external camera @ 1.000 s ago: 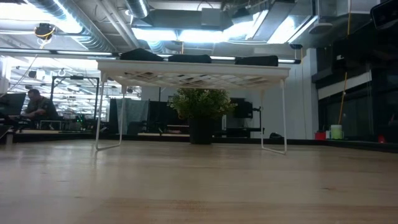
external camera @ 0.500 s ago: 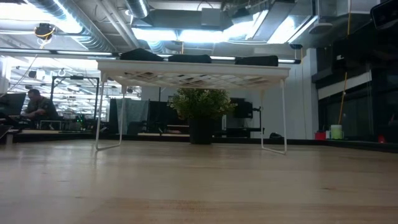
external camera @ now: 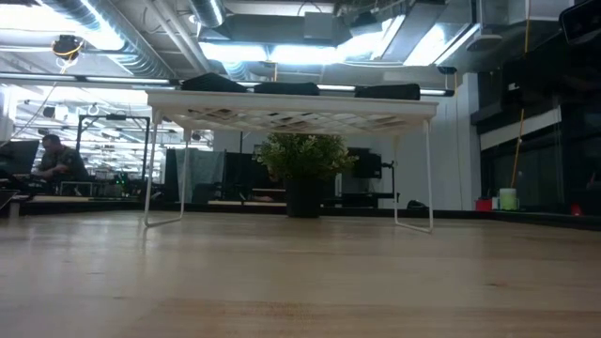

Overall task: Pick & Place Mini shaped plates
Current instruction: Stack the black distorted square plate on top of the black distorted square plate on the shelf

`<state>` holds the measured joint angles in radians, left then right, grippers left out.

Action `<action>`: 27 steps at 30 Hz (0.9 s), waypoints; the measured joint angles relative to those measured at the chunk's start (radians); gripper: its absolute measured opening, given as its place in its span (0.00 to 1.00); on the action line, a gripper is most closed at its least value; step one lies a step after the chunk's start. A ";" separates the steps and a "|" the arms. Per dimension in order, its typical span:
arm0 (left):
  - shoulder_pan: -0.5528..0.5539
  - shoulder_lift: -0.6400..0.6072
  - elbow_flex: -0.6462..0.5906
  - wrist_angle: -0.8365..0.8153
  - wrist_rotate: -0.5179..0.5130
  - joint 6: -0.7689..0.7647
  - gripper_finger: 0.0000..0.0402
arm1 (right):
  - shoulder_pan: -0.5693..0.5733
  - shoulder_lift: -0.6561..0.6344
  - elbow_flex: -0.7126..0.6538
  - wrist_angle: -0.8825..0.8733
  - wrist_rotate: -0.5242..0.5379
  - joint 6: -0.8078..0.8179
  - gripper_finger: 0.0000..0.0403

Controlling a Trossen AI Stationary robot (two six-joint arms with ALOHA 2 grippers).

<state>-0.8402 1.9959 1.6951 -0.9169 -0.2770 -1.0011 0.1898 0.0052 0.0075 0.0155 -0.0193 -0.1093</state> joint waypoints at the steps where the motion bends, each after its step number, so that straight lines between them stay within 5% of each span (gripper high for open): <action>1: 0.000 0.009 0.000 0.000 0.005 -0.008 0.21 | 0.000 0.000 0.000 0.000 0.000 0.000 0.31; 27: -0.017 0.056 0.000 0.068 -0.017 0.070 0.21 | 0.000 0.000 0.000 0.000 0.000 0.000 0.31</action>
<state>-0.8574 2.0521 1.6947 -0.8486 -0.2935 -0.9315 0.1901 0.0051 0.0077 0.0158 -0.0193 -0.1093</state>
